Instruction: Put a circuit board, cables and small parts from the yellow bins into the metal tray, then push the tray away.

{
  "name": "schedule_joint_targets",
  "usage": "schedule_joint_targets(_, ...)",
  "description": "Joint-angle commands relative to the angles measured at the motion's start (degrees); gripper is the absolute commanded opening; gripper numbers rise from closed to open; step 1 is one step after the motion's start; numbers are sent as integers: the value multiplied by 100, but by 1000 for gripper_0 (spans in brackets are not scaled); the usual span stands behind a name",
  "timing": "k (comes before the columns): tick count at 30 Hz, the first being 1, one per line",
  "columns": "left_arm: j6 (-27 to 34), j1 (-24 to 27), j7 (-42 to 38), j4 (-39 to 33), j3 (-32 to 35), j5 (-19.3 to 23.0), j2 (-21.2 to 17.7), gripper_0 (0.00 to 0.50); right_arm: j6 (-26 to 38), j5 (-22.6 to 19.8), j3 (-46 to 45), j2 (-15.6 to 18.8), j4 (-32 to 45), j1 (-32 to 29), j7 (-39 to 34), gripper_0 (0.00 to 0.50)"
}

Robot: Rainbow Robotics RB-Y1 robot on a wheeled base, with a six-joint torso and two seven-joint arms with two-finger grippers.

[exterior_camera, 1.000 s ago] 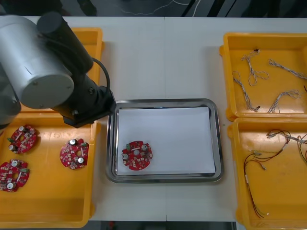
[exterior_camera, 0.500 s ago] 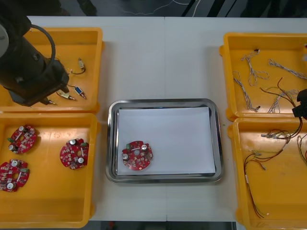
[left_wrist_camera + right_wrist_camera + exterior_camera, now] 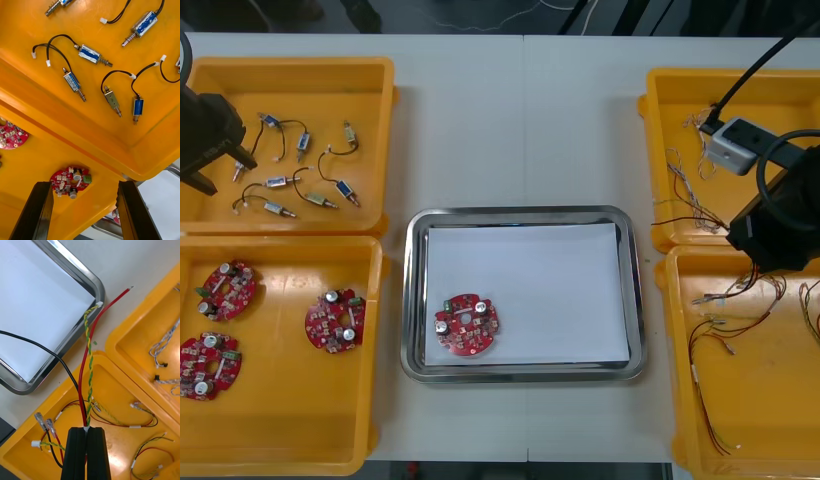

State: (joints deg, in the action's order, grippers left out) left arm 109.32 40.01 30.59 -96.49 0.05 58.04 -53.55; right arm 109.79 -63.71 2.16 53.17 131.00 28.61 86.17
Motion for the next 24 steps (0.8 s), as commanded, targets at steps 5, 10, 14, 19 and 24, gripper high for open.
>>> schedule_joint_targets(5, 68, 675, 413, 1036, 294, 190, -270, 500, 21, 412, 865, -439, 189, 620, 1051, 0)
schedule_joint_targets(10, 68, 693, 632, 1344, 329, 234, -261, 500, 21, 737, 1243, -729, 189, 751, 1640, 0)
schedule_joint_targets(14, 68, 710, 667, 1555, 329, 278, -261, 500, 21, 896, 1533, -896, 145, 831, 2070, 0)
schedule_joint_targets(19, -95, 745, 782, 1915, 329, 418, -270, 500, 21, 1010, 1876, -1098, -13, 892, 2589, 0)
schedule_joint_targets(24, -253, 763, 1089, 2223, 320, 462, -261, 500, 21, 1124, 2095, -1388, -242, 892, 3107, 0)
